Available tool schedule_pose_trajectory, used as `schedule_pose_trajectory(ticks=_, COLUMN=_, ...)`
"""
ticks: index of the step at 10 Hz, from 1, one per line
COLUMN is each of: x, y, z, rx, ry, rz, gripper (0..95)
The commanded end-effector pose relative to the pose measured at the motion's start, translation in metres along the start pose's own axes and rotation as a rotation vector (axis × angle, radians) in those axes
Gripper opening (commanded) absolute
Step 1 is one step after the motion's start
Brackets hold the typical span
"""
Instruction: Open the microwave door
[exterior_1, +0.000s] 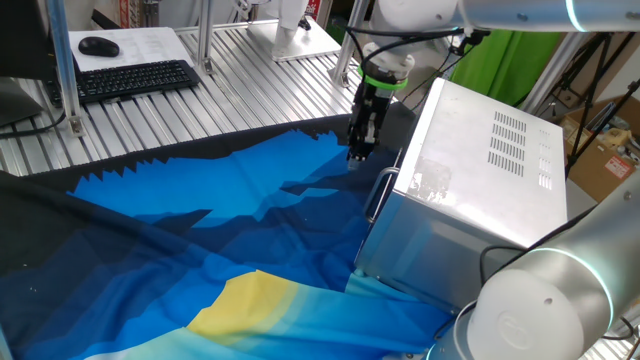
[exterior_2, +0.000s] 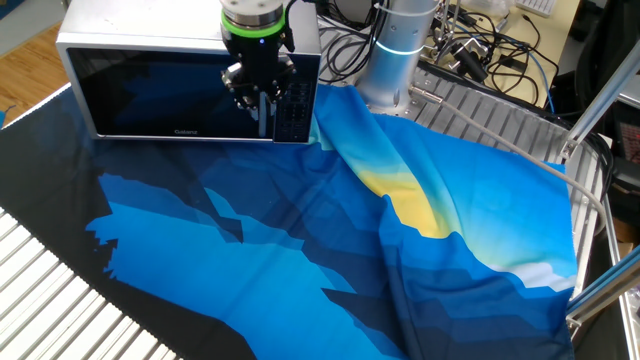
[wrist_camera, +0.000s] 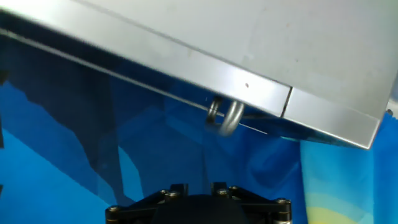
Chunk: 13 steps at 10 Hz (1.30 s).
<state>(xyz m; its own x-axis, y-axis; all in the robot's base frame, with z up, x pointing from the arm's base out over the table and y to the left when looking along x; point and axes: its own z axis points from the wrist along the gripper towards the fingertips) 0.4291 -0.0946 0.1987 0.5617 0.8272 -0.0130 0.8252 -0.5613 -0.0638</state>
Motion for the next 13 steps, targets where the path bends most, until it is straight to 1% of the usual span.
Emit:
schedule_pose_trajectory(ticks=1, x=-0.005, y=-0.001, z=0.002, rx=-0.015, ry=-0.014, rz=0.040, gripper=19.0)
schedule_pose_trajectory(ticks=3, x=-0.016, y=-0.004, z=0.003, rx=-0.023, ry=-0.001, rz=0.096, gripper=19.0)
schedule_pose_trajectory(ticks=4, x=-0.018, y=-0.004, z=0.004, rx=-0.027, ry=-0.004, rz=0.125, gripper=19.0)
schedule_pose_trajectory(ticks=5, x=-0.019, y=-0.004, z=0.005, rx=-0.037, ry=-0.019, rz=0.185, gripper=19.0)
schedule_pose_trajectory(ticks=6, x=-0.019, y=-0.004, z=0.005, rx=-0.044, ry=-0.031, rz=0.208, gripper=19.0)
schedule_pose_trajectory(ticks=7, x=-0.019, y=-0.003, z=0.005, rx=-0.050, ry=-0.045, rz=0.223, gripper=19.0)
schedule_pose_trajectory(ticks=9, x=-0.022, y=-0.002, z=0.004, rx=-0.055, ry=-0.062, rz=0.234, gripper=19.0)
schedule_pose_trajectory(ticks=12, x=-0.033, y=0.000, z=0.000, rx=-0.057, ry=-0.071, rz=0.251, gripper=19.0)
schedule_pose_trajectory(ticks=13, x=-0.034, y=0.000, z=0.000, rx=-0.059, ry=-0.071, rz=0.258, gripper=19.0)
